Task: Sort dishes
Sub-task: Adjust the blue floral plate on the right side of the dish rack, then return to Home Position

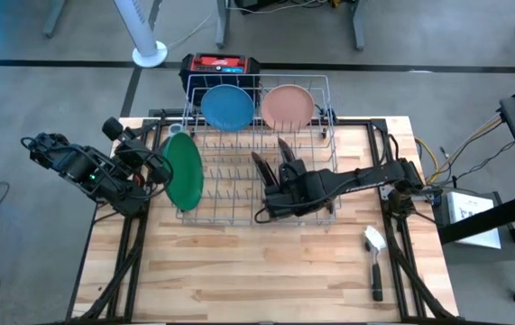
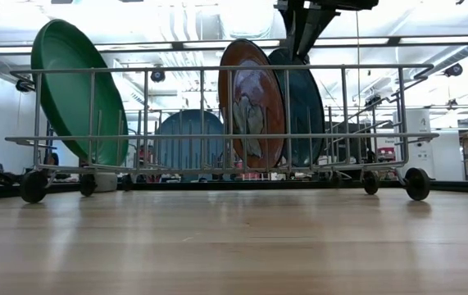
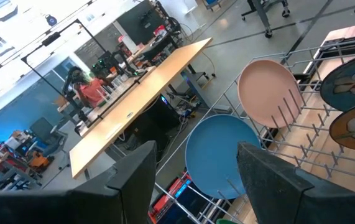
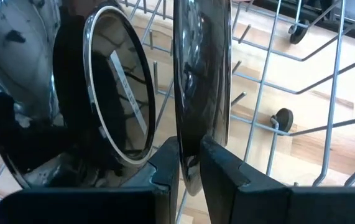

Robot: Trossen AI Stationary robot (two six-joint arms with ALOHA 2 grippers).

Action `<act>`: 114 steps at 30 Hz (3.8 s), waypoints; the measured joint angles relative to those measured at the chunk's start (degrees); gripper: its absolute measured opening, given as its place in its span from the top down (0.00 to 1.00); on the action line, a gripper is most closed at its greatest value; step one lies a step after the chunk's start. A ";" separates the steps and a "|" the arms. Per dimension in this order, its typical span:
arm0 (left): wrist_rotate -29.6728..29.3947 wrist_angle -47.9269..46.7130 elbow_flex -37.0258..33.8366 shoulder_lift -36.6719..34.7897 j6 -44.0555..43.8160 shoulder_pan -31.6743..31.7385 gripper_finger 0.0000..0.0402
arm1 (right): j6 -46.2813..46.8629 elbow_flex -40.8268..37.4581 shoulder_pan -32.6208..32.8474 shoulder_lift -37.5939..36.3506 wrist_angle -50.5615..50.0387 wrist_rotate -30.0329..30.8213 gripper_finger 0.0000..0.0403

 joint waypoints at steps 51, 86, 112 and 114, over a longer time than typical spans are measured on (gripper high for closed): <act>1.03 0.04 0.00 0.01 -0.04 0.00 0.47 | 1.42 0.09 3.77 -0.09 -0.21 -4.20 0.72; 3.53 3.32 0.08 0.09 4.87 0.00 0.47 | -15.51 0.09 11.13 -3.87 -0.22 -7.61 0.52; 18.43 33.07 4.36 6.57 26.36 -0.77 0.47 | -35.77 -26.68 24.03 -30.74 9.35 17.87 0.60; 21.58 32.82 4.36 7.58 25.40 -1.76 0.47 | -38.36 -32.21 24.53 -35.05 15.32 17.61 0.59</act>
